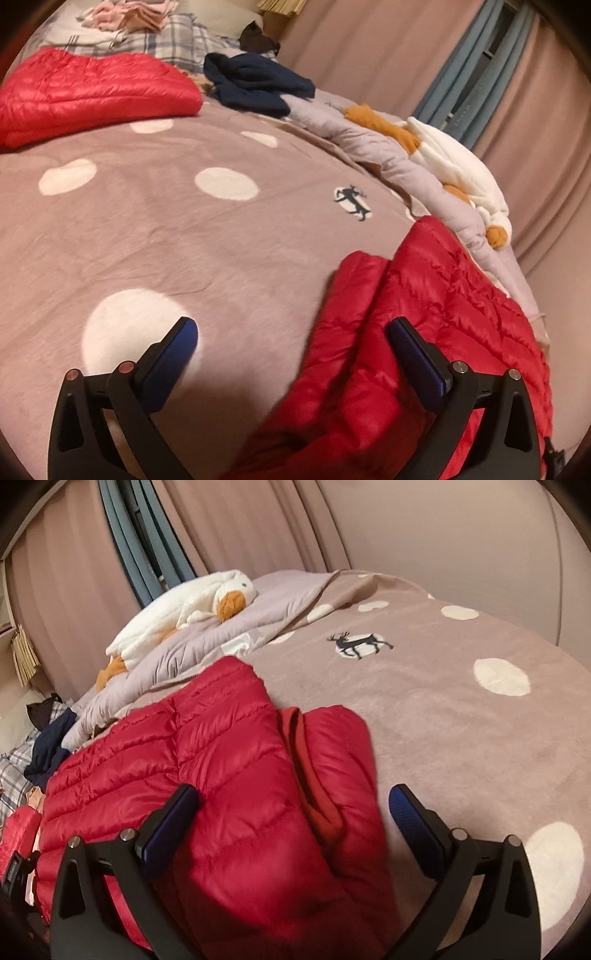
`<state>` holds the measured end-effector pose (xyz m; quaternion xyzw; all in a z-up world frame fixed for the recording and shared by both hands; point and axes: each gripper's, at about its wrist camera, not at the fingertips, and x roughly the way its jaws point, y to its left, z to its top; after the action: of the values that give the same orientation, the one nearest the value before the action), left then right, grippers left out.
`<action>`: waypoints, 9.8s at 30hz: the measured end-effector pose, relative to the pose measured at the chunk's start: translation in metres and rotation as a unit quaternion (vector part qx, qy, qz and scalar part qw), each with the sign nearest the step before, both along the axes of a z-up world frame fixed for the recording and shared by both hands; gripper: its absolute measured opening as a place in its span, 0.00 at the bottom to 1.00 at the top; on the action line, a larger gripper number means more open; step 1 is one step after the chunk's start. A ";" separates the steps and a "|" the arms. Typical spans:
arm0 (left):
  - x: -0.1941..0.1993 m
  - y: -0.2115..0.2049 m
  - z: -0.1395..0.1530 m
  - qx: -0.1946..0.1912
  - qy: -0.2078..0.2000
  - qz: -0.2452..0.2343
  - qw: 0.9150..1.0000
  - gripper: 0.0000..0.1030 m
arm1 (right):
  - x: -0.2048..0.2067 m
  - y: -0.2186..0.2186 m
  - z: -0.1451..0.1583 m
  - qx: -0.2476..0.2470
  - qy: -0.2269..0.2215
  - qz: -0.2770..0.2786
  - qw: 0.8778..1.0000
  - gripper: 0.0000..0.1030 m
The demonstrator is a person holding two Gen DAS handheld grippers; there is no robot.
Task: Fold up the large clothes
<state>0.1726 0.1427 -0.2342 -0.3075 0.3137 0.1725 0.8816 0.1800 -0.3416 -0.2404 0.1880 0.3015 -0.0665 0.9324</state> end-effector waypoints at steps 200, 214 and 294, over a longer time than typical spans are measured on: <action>-0.037 -0.252 0.094 0.166 -0.049 -0.367 0.914 0.91 | -0.163 -0.014 0.116 -0.054 -0.101 -0.089 0.989 0.99; -0.033 -0.155 0.101 0.124 -0.054 -0.202 0.970 0.58 | -0.147 -0.002 0.114 -0.021 -0.106 -0.035 0.994 1.00; 0.099 -0.202 0.093 0.162 -0.030 -0.311 0.936 0.45 | 0.007 0.020 0.122 -0.036 -0.113 0.139 0.983 0.22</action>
<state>0.2717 -0.0592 -0.1407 -0.0522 0.3344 -0.0709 0.9383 0.1868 -0.3213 -0.1187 0.1170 0.2145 0.0745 0.9668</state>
